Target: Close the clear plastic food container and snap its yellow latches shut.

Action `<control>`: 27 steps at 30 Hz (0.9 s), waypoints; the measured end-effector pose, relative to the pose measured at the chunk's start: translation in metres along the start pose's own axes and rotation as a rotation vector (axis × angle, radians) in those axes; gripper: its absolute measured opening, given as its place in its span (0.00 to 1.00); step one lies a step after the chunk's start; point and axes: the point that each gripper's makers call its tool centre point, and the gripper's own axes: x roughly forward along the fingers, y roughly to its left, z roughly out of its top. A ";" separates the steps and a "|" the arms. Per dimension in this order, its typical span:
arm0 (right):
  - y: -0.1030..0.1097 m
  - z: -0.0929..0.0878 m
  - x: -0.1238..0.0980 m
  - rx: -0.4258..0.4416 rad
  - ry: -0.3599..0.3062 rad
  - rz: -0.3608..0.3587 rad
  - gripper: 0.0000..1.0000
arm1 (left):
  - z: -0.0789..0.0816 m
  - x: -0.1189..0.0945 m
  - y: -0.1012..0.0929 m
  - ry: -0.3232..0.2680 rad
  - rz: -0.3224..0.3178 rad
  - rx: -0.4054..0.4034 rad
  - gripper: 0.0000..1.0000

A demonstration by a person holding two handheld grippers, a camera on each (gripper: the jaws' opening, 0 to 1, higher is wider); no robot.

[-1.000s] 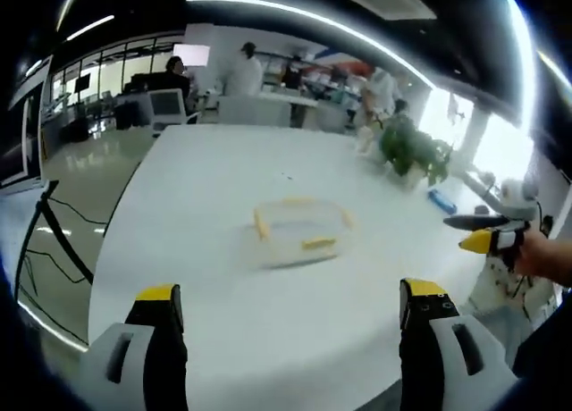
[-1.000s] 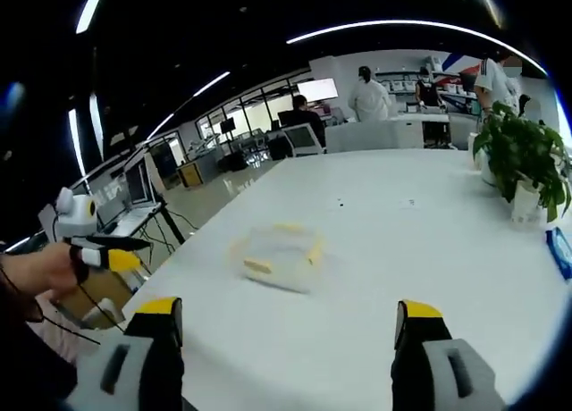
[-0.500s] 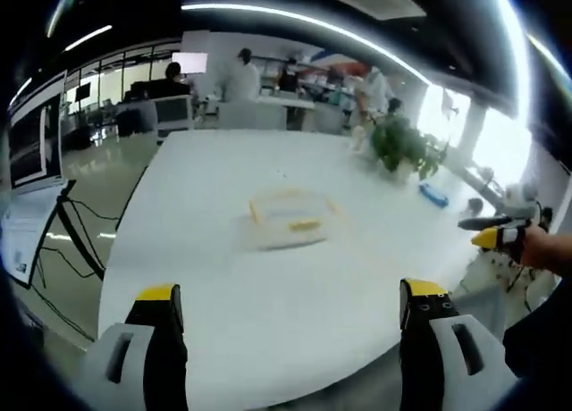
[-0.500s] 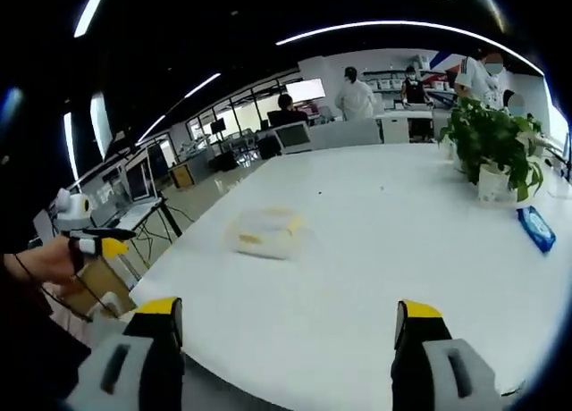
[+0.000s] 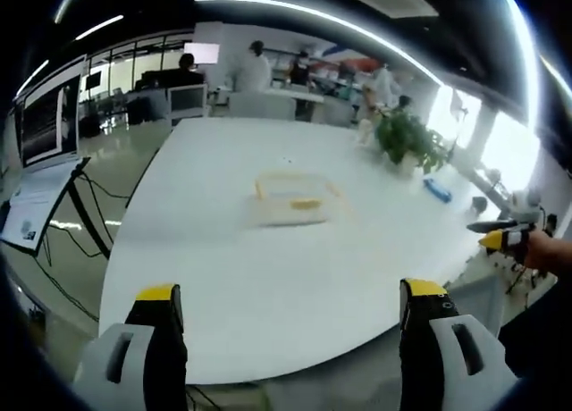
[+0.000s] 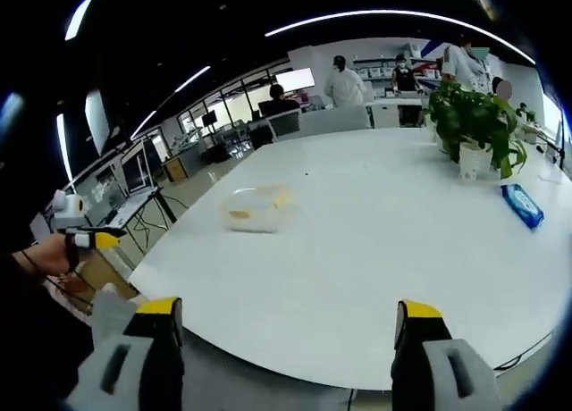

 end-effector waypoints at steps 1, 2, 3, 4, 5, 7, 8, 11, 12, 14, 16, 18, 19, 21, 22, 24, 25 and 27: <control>-0.002 -0.001 -0.001 -0.005 0.005 0.000 1.00 | 0.000 0.000 0.000 0.000 0.001 -0.001 0.99; -0.002 -0.001 -0.001 -0.006 0.005 0.000 1.00 | -0.001 0.000 0.000 0.000 0.002 -0.003 0.99; -0.005 -0.001 -0.002 -0.001 0.004 0.000 1.00 | -0.002 -0.001 -0.001 0.002 0.005 -0.006 0.99; -0.005 -0.001 -0.003 -0.001 0.004 0.001 1.00 | -0.002 -0.001 -0.002 0.002 0.006 -0.006 0.99; -0.006 -0.001 -0.004 0.000 0.003 0.001 1.00 | -0.002 -0.002 -0.003 0.002 0.006 -0.006 0.99; -0.008 -0.001 -0.005 -0.002 0.005 0.000 1.00 | -0.002 -0.002 -0.006 0.002 0.006 -0.007 0.99; -0.009 -0.002 -0.005 -0.003 0.005 -0.001 1.00 | -0.002 -0.002 -0.007 0.002 0.006 -0.008 0.99; -0.013 -0.004 -0.007 0.000 0.012 -0.001 1.00 | -0.002 -0.001 -0.008 0.000 0.009 -0.011 0.99; -0.014 -0.005 -0.008 0.000 0.012 -0.001 1.00 | -0.003 -0.001 -0.009 -0.001 0.010 -0.012 0.99; -0.016 -0.005 -0.008 0.000 0.012 -0.003 1.00 | -0.003 0.000 -0.010 -0.004 0.010 -0.018 0.99; -0.017 -0.007 -0.008 0.002 0.018 -0.002 1.00 | -0.005 0.000 -0.009 0.003 0.018 -0.022 0.99; -0.015 -0.009 -0.007 0.000 0.027 0.004 1.00 | -0.006 0.000 -0.009 0.004 0.018 -0.027 0.99; -0.014 -0.009 -0.006 0.000 0.031 0.008 1.00 | -0.007 0.000 -0.009 0.004 0.018 -0.030 0.99; -0.013 -0.011 -0.004 -0.004 0.037 0.014 1.00 | -0.009 0.000 -0.007 0.005 0.023 -0.036 0.99; -0.012 -0.012 -0.003 -0.005 0.041 0.017 1.00 | -0.009 0.000 -0.007 0.004 0.023 -0.038 0.99; -0.011 -0.014 -0.001 -0.004 0.046 0.021 1.00 | -0.013 0.001 -0.006 0.014 0.028 -0.041 0.99; -0.011 -0.015 0.000 -0.003 0.047 0.022 1.00 | -0.016 0.002 -0.004 0.024 0.032 -0.040 0.99; -0.009 -0.018 0.003 0.004 0.055 0.026 1.00 | -0.018 0.002 -0.003 0.032 0.033 -0.047 0.99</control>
